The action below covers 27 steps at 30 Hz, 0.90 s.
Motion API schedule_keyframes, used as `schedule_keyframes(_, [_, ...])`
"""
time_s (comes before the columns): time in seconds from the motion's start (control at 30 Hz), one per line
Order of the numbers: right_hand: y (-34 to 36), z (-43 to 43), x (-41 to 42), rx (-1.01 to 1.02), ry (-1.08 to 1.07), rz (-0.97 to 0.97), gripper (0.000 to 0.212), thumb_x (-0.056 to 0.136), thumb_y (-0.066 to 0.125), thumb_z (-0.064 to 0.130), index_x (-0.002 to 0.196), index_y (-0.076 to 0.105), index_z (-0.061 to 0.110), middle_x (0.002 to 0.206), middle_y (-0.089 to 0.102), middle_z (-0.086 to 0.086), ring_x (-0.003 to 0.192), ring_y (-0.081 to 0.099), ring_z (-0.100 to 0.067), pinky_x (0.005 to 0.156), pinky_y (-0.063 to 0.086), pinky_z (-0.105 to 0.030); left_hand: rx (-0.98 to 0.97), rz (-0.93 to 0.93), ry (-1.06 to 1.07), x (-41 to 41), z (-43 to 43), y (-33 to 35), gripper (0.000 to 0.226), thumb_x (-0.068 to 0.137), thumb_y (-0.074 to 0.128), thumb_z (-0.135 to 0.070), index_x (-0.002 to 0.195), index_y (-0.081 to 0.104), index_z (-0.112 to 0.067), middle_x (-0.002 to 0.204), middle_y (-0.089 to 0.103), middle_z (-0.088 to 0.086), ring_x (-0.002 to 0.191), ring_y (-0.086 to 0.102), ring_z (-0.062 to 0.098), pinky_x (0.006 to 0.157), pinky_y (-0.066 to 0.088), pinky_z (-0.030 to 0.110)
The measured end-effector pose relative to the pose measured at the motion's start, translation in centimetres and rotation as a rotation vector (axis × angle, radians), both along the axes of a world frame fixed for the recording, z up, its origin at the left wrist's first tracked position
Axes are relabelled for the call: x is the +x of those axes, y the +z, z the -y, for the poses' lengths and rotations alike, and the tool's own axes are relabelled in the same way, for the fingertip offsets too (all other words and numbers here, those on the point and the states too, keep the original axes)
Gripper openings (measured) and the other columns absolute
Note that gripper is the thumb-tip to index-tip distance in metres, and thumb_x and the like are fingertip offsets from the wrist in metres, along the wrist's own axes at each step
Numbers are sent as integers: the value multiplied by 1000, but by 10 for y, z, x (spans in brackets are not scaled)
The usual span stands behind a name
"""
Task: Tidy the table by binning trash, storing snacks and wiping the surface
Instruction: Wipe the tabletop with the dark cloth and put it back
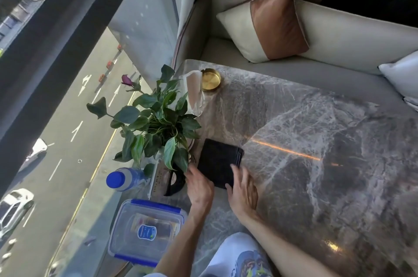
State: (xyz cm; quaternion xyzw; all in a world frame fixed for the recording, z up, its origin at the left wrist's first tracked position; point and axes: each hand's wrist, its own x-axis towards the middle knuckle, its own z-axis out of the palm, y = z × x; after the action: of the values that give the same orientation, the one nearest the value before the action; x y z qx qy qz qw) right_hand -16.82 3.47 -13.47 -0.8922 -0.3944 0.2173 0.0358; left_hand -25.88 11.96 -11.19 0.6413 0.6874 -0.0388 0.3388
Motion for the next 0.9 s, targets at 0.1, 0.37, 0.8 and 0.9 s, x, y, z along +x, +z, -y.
schedule_keyframes(0.1, [-2, 9, 2, -91, 244, -9, 59, 90, 51, 42, 145, 33, 30, 150, 32, 1, 133, 38, -22, 102, 42, -36, 42, -124, -352, 3, 13, -7, 62, 83, 56, -17, 140, 34, -13, 134, 39, 16, 118, 46, 34, 98, 43, 40])
schedule_keyframes(0.37, [10, 19, 16, -323, 396, -200, 71, 94, 45, 35, 155, 9, 26, 164, -2, 3, 151, 0, -27, 119, 20, -47, -120, -206, -590, -17, 41, -26, 82, 87, 46, -15, 155, 1, -24, 164, -7, 6, 151, -5, 28, 117, 23, 47])
schedule_keyframes(0.8, [32, 30, 43, -334, 369, -340, 73, 96, 45, 36, 154, 0, 34, 164, -7, 5, 151, -13, -24, 119, 19, -49, -77, -271, -682, 3, 29, -7, 79, 85, 46, -18, 154, 10, -25, 163, 5, 7, 150, 7, 30, 119, 22, 47])
schedule_keyframes(0.9, [28, 29, 42, -441, 418, -360, 71, 97, 44, 41, 154, 4, 33, 164, -6, 6, 151, -13, -26, 120, 17, -50, -198, -271, -681, 0, 31, -8, 81, 86, 46, -17, 155, 5, -29, 164, -6, 3, 151, -1, 30, 118, 22, 51])
